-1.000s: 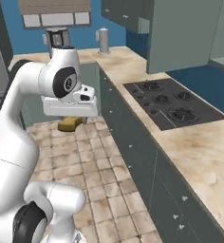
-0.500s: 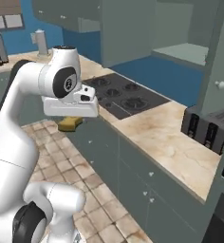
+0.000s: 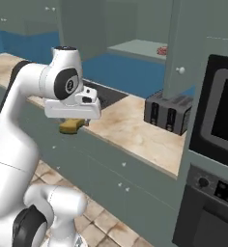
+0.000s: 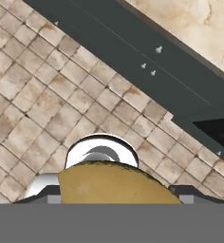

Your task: Pick up the bar soap and sponge from the sink, and place them back in the cabinet, and close the cabinet doors.

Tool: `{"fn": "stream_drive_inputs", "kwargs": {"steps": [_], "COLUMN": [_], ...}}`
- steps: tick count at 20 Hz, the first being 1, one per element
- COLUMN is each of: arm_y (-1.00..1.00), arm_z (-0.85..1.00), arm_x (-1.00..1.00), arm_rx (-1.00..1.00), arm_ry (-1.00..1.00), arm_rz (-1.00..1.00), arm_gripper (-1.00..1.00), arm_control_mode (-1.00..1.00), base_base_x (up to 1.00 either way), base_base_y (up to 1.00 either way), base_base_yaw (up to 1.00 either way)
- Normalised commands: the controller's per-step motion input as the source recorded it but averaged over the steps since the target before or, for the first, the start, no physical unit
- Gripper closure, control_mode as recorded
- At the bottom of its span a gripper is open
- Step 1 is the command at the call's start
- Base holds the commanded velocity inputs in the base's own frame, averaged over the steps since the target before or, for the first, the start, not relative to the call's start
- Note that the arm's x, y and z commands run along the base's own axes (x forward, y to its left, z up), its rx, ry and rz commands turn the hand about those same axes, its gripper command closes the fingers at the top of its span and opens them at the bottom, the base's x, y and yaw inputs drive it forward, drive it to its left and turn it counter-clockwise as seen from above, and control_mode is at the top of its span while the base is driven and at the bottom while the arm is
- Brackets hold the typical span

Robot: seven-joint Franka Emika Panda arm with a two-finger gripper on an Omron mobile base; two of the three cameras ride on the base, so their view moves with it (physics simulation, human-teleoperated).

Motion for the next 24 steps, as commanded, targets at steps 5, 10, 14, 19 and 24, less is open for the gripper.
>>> {"fn": "stream_drive_inputs", "kwargs": {"steps": [5,10,14,19,24], "arm_y": [0.0,0.0,0.0,0.0,0.0], "arm_z": [0.0,0.0,0.0,0.0,0.0], "arm_x": [0.0,0.0,0.0,0.0,0.0], "arm_rx": [0.0,0.0,0.0,0.0,0.0], "arm_ry": [0.0,0.0,0.0,0.0,0.0], "arm_rz": [0.0,0.0,0.0,0.0,0.0], "arm_gripper": [1.0,1.0,1.0,1.0,1.0], "arm_control_mode": [1.0,1.0,1.0,1.0,1.0], "base_base_x": [0.49,0.72,0.71,0.45,0.2], "base_base_y": [0.1,0.25,0.27,0.23,0.22], "base_base_yaw": [-0.38,-0.27,-0.25,-0.29,-0.38]}}
